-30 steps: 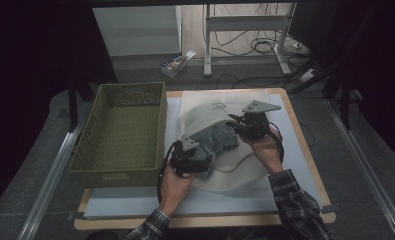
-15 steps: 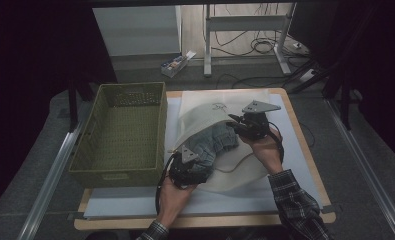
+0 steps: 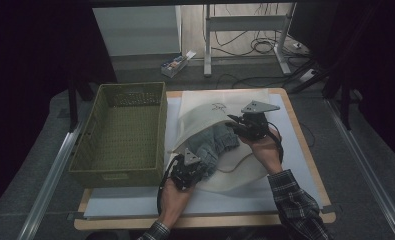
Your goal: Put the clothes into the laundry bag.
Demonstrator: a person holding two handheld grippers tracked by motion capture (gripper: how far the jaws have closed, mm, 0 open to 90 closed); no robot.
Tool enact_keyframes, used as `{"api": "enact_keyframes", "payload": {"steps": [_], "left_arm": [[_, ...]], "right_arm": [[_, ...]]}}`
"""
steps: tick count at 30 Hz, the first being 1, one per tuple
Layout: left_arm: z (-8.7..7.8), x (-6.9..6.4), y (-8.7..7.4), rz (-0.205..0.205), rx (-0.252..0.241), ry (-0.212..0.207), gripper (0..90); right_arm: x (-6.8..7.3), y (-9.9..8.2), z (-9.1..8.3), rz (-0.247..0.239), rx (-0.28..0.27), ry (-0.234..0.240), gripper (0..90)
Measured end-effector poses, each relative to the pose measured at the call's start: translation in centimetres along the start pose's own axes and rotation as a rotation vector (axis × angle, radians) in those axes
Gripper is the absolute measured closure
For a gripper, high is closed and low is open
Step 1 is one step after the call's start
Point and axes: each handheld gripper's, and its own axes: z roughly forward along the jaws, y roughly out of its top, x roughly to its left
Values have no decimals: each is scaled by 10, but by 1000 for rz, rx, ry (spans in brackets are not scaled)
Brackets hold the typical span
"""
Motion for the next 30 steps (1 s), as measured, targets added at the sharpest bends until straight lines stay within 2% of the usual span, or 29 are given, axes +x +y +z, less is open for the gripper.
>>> {"api": "enact_keyframes", "payload": {"steps": [9,14,30], "left_arm": [[-4,3,22,14,-47,14,762],[1,5,34,15,-64,23,762],[17,16,56,9,-76,69,761]], "right_arm": [[2,0,1,-4,6,4,773],[2,0,0,-4,5,5,775],[3,2,-2,-2,-2,10,776]]}}
